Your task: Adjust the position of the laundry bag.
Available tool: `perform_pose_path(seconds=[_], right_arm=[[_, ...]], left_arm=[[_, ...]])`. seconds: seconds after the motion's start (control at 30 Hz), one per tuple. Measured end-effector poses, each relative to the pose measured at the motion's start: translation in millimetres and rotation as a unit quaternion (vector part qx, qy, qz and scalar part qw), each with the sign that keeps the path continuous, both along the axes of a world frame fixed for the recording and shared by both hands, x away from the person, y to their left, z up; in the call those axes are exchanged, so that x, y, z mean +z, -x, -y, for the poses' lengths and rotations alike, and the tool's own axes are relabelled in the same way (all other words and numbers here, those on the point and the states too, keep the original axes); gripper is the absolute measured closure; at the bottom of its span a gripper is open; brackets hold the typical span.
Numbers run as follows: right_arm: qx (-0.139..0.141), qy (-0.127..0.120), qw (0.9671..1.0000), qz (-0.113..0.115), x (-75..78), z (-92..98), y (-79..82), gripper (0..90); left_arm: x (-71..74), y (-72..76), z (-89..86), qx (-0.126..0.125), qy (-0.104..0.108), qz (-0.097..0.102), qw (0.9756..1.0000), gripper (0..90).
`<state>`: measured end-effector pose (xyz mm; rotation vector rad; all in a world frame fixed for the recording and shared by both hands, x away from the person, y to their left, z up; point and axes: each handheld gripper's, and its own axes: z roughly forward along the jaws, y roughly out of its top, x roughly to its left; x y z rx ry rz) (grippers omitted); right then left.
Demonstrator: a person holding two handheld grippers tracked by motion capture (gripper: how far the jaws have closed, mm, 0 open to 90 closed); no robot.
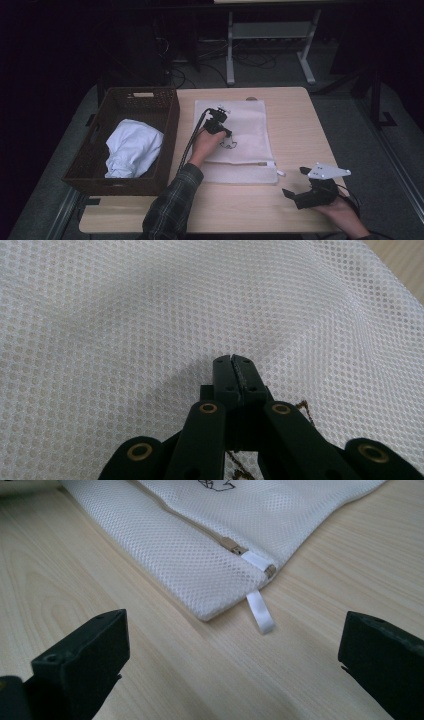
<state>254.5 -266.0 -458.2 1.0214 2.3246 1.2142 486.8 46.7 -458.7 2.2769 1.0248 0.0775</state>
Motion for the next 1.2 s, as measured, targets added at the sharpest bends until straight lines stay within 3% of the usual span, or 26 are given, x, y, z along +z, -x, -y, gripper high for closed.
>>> perform_pose_path(seconds=[0.63,1.2], right_arm=[[0.002,-0.003,1.0,0.003,1.1,0.3,1.0,0.0],[0.004,-0.006,1.0,0.005,2.1,0.4,2.1,0.0]], left_arm=[[-0.2,9.0,35.9,-0.042,0.003,-0.003,0.9991,90.0],[-0.7,14.4,87.9,-0.091,0.006,-0.005,0.9958,90.0]])
